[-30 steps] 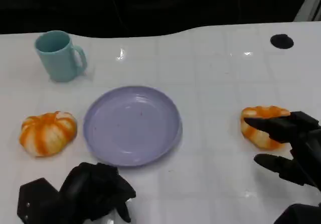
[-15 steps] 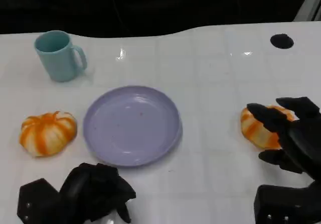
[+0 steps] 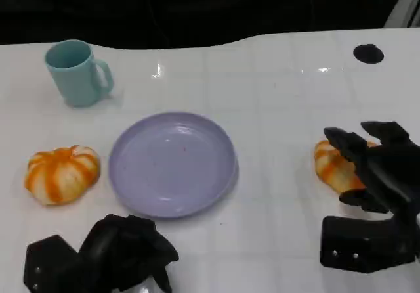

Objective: Grasp the bread from the table and place it into the plate.

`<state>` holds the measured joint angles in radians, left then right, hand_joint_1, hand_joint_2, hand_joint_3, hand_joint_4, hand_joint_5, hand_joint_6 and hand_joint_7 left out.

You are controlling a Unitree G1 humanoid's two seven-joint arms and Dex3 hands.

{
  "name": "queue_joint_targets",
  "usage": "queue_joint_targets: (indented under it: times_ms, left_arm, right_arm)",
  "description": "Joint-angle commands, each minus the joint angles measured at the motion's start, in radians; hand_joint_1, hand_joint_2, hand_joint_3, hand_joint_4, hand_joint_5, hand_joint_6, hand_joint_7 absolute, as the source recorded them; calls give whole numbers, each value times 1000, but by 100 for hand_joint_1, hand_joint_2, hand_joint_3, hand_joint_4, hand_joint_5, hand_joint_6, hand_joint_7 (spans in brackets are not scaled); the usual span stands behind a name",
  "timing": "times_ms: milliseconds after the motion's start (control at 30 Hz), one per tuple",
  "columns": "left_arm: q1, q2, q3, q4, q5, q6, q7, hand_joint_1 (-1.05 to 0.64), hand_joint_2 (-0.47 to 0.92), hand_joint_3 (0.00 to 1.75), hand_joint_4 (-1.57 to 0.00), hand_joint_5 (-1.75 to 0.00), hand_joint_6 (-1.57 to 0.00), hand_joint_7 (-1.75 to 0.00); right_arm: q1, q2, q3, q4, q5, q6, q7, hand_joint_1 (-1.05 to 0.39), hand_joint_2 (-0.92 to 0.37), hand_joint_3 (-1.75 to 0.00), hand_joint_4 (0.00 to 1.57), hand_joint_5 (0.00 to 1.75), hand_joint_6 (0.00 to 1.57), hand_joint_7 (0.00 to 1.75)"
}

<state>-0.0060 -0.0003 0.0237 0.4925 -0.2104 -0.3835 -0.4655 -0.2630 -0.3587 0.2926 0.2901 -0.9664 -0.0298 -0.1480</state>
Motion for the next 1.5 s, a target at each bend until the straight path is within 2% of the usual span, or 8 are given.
queue_joint_targets:
  times_ms: [33, 467, 700, 767, 833, 1133, 1267, 1500]
  left_arm:
    - [13, 9, 6, -15, 2, -3, 6, -105, 80, 1, -146, -98, -157, -46]
    - [21, 9, 4, -31, 7, 4, 14, -105, 81, 1, -146, -99, -157, -48]
    - [24, 6, 3, -39, 5, 10, 17, -105, 80, 1, -147, -100, -157, -48]
    - [24, 6, 2, -40, 9, 11, 21, -105, 80, 1, -147, -100, -157, -48]
    - [24, 7, 1, -40, 11, 9, 22, -105, 81, 1, -147, -100, -157, -48]
    - [26, 6, -1, -43, 8, 10, 20, -105, 81, 1, -146, -100, -157, -48]
    - [27, 6, -3, -44, 9, 12, 24, -105, 80, 1, -147, -100, -157, -49]
    - [22, 5, -1, -29, 7, -1, 18, -105, 81, 1, -146, -100, -157, -49]
  right_arm:
    - [-43, -18, 20, 83, 17, 6, -29, -40, -82, 0, 0, 40, 24, 0]
    - [-143, -19, 81, 302, 45, -3, -102, -40, -86, -1, 8, 42, 30, 2]
    - [-181, -8, 73, 424, 111, -124, -279, -20, -91, -1, 102, 39, 93, 14]
    - [-191, -10, 80, 451, 120, -155, -318, -17, -91, -8, 92, 138, 104, 61]
    - [-200, -15, 90, 471, 119, -175, -343, -17, -87, -10, 92, 167, 97, 90]
    - [-226, -18, 115, 516, 125, -205, -427, -18, -84, -17, 89, 175, 69, 174]
    - [-227, -14, 110, 522, 134, -235, -487, -18, -48, -84, 92, 175, 70, 175]
    - [-225, -16, 114, 487, 131, -277, -555, -18, -33, -115, 95, 175, 70, 175]
